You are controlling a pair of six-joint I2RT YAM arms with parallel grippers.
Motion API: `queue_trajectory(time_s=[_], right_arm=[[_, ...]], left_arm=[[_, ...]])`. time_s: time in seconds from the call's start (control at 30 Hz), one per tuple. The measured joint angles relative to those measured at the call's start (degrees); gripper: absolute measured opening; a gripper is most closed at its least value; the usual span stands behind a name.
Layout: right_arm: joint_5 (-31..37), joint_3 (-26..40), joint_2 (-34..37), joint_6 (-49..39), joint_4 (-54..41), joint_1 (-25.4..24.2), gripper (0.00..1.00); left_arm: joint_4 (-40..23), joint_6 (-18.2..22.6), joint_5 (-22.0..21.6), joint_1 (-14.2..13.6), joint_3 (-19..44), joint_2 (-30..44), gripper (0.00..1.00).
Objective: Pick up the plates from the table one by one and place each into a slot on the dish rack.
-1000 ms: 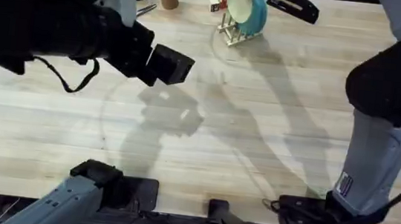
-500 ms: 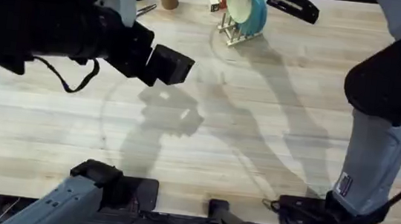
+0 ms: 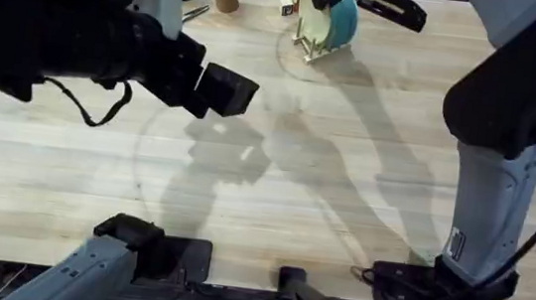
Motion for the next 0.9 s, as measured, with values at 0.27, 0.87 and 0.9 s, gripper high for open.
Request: queue_trajectory(time_s=[0.27, 0.87, 0.9], right_arm=[[0.00, 0.00, 0.00, -0.01, 0.02, 0.00, 0.029], [0.02, 0.00, 0.00, 0.00, 0.09, 0.00, 0.150], [0.02, 0.00, 0.00, 0.00, 0.09, 0.00, 0.153]], left_arm=[[0.00, 0.00, -0.02, 0.00, 0.00, 0.00, 0.995], [-0.13, 0.00, -0.02, 0.00, 0.00, 1.18, 0.995], [-0.13, 0.00, -0.02, 0.00, 0.00, 1.17, 0.995]])
